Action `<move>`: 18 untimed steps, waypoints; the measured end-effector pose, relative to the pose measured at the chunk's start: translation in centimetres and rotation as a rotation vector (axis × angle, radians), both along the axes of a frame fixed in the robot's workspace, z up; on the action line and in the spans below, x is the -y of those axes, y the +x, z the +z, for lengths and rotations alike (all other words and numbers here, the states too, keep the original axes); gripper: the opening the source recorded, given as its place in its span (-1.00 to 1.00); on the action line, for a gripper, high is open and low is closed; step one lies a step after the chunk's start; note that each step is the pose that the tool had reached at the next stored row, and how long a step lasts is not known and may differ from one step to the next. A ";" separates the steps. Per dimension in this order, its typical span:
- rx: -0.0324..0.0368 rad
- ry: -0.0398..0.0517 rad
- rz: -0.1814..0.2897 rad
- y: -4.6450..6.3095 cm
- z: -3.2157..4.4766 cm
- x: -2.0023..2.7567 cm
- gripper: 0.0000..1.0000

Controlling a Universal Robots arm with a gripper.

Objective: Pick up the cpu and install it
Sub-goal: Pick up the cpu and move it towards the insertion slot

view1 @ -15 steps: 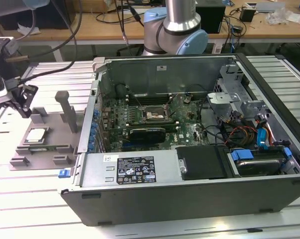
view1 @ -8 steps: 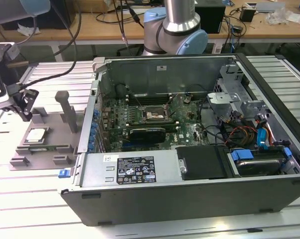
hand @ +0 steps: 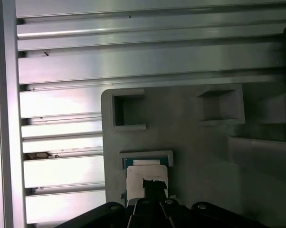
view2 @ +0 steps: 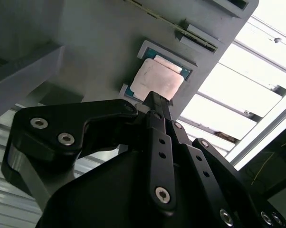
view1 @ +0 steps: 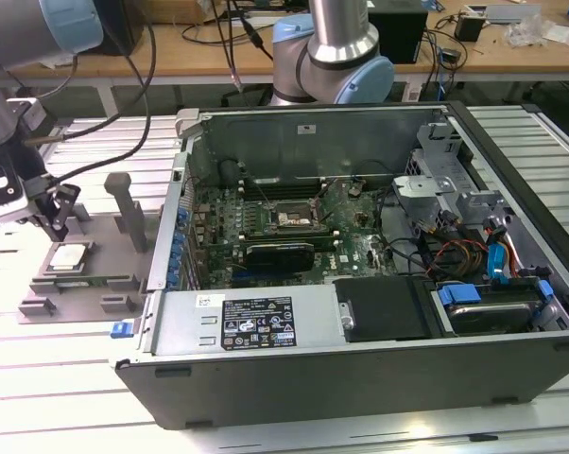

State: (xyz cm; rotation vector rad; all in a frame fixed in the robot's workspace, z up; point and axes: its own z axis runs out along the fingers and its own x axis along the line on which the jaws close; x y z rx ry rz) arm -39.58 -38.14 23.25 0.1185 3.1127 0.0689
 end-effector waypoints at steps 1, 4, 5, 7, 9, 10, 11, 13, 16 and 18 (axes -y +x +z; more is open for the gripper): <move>-0.0006 0.0001 0.000 0.0 -0.34 -0.01 -0.79; -0.0010 0.0000 0.003 -0.1 -1.20 -0.01 -0.79; -0.0010 0.0000 0.006 -0.1 -1.36 -0.01 -0.79; -0.0009 0.0001 0.020 -0.1 -1.62 -0.01 -0.79; -0.0010 0.0000 0.039 -0.1 -1.83 -0.01 -0.79; -0.0011 -0.0001 0.054 -0.1 -1.95 -0.01 -0.79; -0.0011 -0.0003 0.065 -0.1 -2.04 -0.01 -0.79; -0.0020 -0.0016 0.071 -0.1 -2.08 0.00 -0.79; -0.0018 -0.0016 0.071 -0.1 -2.09 -0.01 -0.79; -0.0017 -0.0016 0.070 -0.1 -2.09 -0.01 -0.67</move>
